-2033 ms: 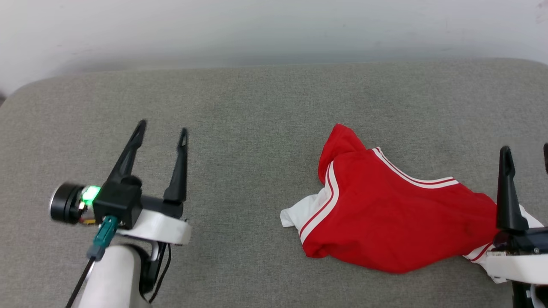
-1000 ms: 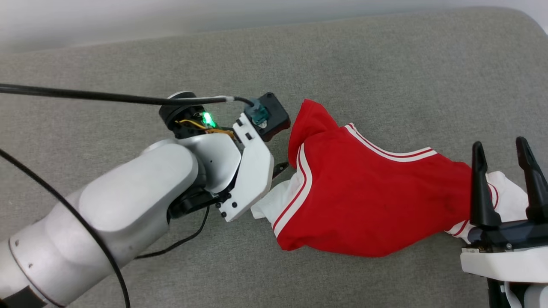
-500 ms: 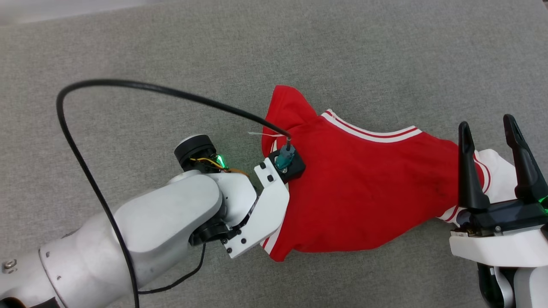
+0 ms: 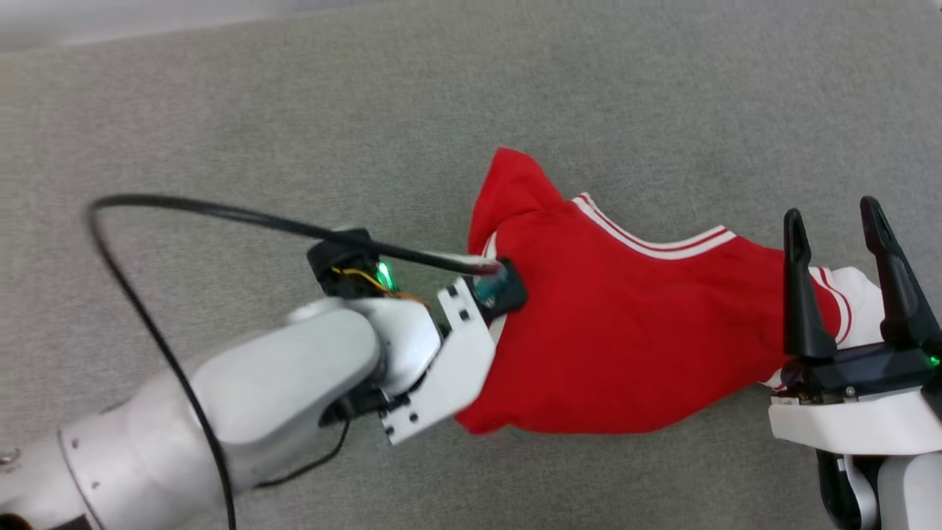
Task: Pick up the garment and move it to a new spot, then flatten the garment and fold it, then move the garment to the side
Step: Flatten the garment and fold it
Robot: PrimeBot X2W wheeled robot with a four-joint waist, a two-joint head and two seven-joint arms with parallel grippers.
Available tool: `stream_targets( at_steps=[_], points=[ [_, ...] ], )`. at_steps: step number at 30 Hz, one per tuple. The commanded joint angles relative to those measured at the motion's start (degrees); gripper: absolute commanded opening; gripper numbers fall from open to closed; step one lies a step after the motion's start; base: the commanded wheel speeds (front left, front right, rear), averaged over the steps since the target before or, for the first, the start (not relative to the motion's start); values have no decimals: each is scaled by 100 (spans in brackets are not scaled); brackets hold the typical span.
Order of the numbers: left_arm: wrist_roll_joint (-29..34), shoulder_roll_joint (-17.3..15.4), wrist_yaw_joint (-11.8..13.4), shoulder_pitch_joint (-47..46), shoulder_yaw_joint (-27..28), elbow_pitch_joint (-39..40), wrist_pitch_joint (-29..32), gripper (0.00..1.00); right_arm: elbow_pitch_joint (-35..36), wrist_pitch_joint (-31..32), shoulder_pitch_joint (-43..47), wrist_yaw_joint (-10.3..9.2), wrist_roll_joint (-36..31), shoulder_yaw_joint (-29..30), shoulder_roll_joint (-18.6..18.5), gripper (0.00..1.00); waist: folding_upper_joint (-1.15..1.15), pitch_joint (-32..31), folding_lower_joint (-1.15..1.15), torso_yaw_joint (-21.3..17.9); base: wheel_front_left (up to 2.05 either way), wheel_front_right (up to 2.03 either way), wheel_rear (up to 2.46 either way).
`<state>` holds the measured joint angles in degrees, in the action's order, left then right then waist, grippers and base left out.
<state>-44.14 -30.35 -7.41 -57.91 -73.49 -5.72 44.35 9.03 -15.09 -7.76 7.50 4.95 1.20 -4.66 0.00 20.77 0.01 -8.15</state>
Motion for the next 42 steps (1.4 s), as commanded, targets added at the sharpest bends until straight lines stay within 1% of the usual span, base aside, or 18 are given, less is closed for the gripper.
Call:
stream_targets(
  at_steps=[1,4,6,9,10,11,14,17,20,21,22,28,29,30,31,36,42],
  points=[
    [-66,-136,7,-193,17,-83,-496,0,-27,-11,93,-2,-15,33,18,100,0,-210,-1,168,0,0,0],
    [-99,-412,7,-289,9,-225,-1187,0,-31,-11,197,-2,-19,93,35,100,0,-379,-1,308,0,0,0],
    [-79,-625,7,-358,100,-335,-1593,0,-22,-11,279,-2,-29,143,47,100,0,-469,-1,421,0,0,0],
    [-116,-920,62,-264,292,-468,-2025,0,-1,-11,391,-2,-40,194,55,100,0,-547,-1,580,0,0,0],
    [-138,-1019,122,-200,343,-483,-2121,0,5,-11,420,-2,-38,208,58,100,0,-558,-1,627,0,0,0],
    [-138,-1019,122,-200,343,-483,-2121,0,5,-11,420,-2,-38,208,58,100,0,-558,-1,627,0,0,0],
    [-203,-1347,306,-21,479,-562,-2346,0,3,-11,452,-2,-42,235,63,100,0,-551,-1,745,0,0,0],
    [-255,-1615,503,275,482,-631,-2454,0,-8,-11,452,-2,-52,224,51,100,0,-520,-1,820,0,0,0],
    [-413,-1797,636,623,482,-826,-2576,0,-46,-11,428,-2,-59,216,45,100,0,-479,-1,853,0,0,0],
    [-571,-1816,693,952,435,-1123,-2662,0,-80,-11,392,-2,-56,198,24,100,0,-438,-1,850,0,0,0],
    [-659,-1765,684,1065,426,-1215,-2688,0,-96,-11,389,-2,-58,197,19,100,0,-428,-1,845,0,0,0],
    [-965,-1401,577,1514,305,-1503,-2658,0,-200,-11,414,-2,-66,226,-5,100,0,-436,-1,833,0,0,0],
    [-971,-1340,581,1489,320,-1527,-2683,8,-219,-11,427,-2,-72,233,-6,100,0,-461,-1,838,0,0,0],
    [-965,-1302,604,1439,352,-1545,-2720,73,-232,-11,451,-2,-77,244,-4,100,0,-489,-1,847,0,0,0],
    [-963,-1277,629,1374,392,-1555,-2765,100,-247,-11,483,-2,-80,259,-1,100,0,-525,-1,859,0,0,0],
    [-915,-1400,614,1031,579,-1444,-2893,100,-281,-11,568,-2,-55,271,40,100,0,-698,-1,897,0,0,0],
    [-829,-1618,673,487,853,-927,-2863,100,-286,-11,674,-2,-39,273,91,100,0,-826,-1,932,0,0,0]
  ],
)
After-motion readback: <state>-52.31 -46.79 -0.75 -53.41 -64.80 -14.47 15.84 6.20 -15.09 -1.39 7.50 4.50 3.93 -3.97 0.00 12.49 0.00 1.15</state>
